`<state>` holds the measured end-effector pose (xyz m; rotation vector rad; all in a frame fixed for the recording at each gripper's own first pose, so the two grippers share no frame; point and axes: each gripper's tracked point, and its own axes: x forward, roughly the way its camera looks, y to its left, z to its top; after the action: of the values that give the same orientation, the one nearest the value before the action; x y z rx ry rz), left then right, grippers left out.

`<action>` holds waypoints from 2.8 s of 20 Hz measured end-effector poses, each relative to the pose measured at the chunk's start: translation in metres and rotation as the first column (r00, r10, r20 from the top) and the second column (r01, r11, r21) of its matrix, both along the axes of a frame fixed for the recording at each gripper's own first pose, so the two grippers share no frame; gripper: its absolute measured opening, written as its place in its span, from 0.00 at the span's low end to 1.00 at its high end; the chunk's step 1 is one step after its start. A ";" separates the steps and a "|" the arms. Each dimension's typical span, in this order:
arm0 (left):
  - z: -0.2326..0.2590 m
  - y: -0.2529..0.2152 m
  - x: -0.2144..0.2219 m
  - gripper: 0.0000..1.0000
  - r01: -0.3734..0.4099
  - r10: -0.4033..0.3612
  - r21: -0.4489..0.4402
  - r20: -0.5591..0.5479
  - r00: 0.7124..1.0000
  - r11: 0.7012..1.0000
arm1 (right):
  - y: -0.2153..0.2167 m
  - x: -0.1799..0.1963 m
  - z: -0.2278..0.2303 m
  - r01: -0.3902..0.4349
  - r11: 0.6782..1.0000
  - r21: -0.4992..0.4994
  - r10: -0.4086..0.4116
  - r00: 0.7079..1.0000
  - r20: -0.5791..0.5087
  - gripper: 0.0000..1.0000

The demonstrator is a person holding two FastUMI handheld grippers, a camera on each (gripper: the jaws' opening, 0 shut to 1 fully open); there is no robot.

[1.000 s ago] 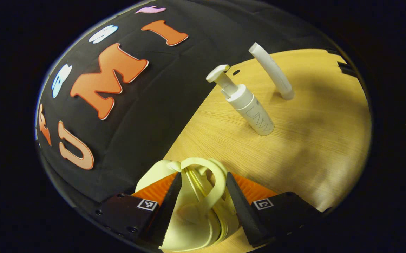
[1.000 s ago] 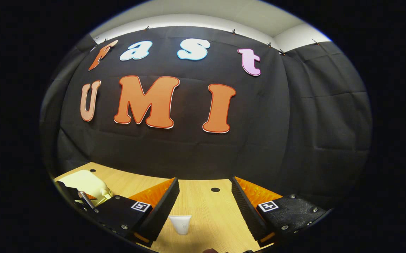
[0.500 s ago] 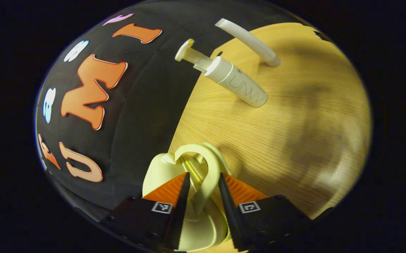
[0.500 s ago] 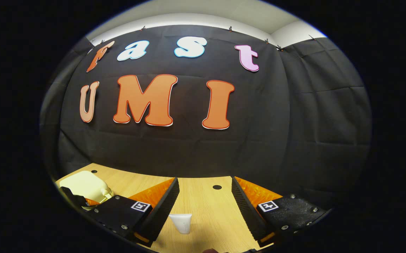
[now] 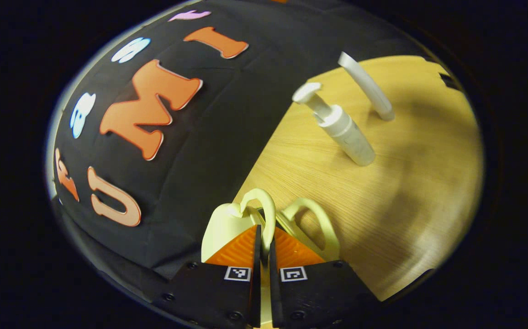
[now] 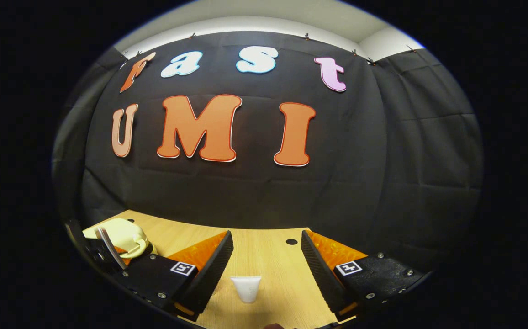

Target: First open the suitcase, pack the skin care products into it, and then close the suitcase.

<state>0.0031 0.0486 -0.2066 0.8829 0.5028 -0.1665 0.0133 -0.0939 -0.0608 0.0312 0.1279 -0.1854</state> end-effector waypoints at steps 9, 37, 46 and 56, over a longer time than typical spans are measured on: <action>0.082 0.068 0.021 0.10 -0.162 0.192 -0.334 0.057 0.980 0.928 | 0.037 0.007 0.007 -0.047 0.998 -0.035 0.047 0.999 -0.001 0.95; 0.047 0.424 -0.006 0.09 -0.468 0.582 -0.590 0.005 0.813 0.658 | 0.133 0.022 0.015 -0.006 0.995 -0.097 -0.001 0.997 -0.080 0.96; -0.102 0.498 -0.033 0.10 -0.620 0.635 -0.672 -0.281 0.719 0.405 | 0.160 0.020 0.003 0.006 1.000 -0.015 -0.009 0.988 -0.152 0.96; -0.158 0.513 -0.052 0.28 -0.695 0.683 -0.662 -0.370 0.630 0.282 | 0.147 0.008 0.003 0.068 0.998 0.001 -0.067 0.986 -0.154 0.96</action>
<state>-0.0488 0.5617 -0.3650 -0.2660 0.7166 0.4290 0.0217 0.0536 -0.0579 0.0273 0.2820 -0.2555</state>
